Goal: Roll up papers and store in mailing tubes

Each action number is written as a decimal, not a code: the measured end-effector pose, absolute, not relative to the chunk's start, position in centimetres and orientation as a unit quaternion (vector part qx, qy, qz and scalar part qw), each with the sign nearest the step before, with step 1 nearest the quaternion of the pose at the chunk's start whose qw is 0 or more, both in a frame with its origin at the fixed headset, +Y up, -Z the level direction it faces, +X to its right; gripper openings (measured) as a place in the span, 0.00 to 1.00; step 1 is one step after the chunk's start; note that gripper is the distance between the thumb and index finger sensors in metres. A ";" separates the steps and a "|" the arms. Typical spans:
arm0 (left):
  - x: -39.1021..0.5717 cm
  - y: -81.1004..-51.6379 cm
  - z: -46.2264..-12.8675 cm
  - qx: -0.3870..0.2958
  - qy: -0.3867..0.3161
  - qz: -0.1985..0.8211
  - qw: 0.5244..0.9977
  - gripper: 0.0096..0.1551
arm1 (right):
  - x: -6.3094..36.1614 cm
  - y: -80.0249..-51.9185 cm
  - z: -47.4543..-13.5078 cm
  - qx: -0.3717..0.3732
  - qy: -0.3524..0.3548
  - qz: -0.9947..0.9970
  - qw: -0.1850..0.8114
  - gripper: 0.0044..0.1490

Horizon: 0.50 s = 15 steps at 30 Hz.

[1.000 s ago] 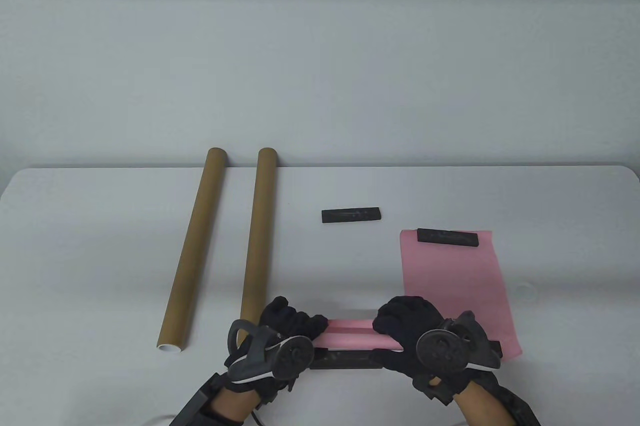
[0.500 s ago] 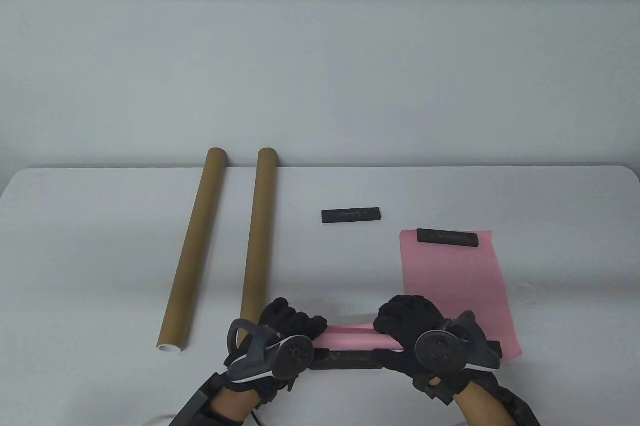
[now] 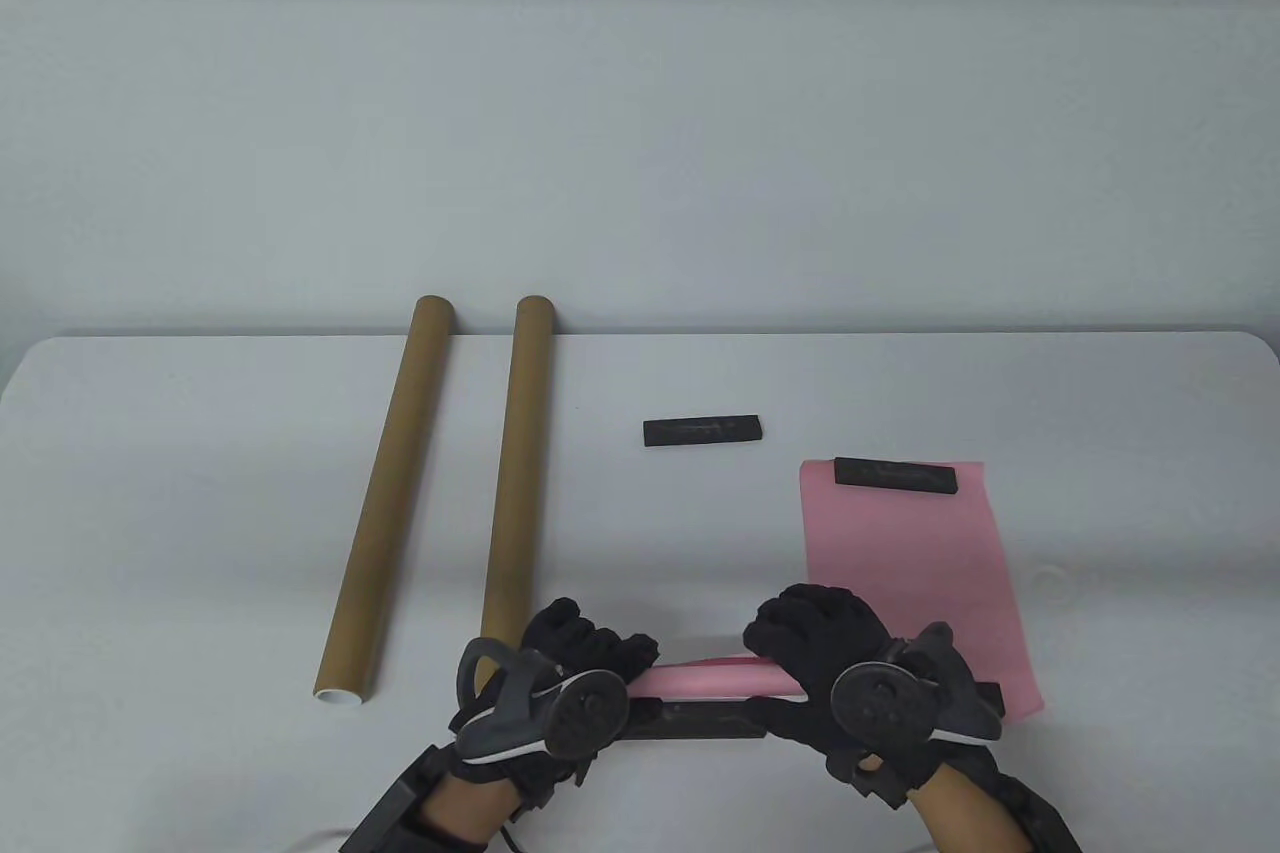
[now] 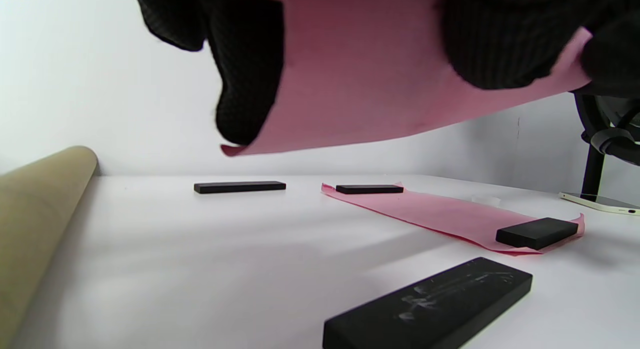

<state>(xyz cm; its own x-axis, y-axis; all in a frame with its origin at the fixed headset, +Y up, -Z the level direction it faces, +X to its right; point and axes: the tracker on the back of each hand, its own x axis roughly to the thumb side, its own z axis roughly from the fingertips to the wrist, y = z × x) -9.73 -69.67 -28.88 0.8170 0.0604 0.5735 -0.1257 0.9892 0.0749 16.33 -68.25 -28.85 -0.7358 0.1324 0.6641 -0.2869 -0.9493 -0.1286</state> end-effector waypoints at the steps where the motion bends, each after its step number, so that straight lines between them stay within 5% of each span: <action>1: -9.7 -69.7 -28.9 0.055 -0.298 0.048 0.952 0.37 | 16.2 -68.3 -28.7 0.346 -0.118 0.924 0.111 0.43; 4: -9.8 -69.5 -28.8 0.068 -0.295 0.041 0.952 0.40 | 15.9 -68.4 -28.9 0.340 -0.108 0.927 0.117 0.34; 13: -9.7 -69.3 -28.6 0.069 -0.297 0.044 0.951 0.37 | 16.3 -68.3 -29.0 0.339 -0.105 0.927 0.124 0.44; 15: -9.7 -69.5 -28.8 0.059 -0.295 0.044 0.953 0.37 | 16.1 -68.3 -28.8 0.339 -0.117 0.927 0.106 0.39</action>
<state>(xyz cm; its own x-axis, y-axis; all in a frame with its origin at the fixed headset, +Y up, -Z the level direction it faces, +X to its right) -9.72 -69.51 -28.82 0.8226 0.0483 0.5665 -0.1184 0.9891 0.0876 16.10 -68.34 -28.83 -0.7478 0.1173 0.6535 -0.2757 -0.9502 -0.1449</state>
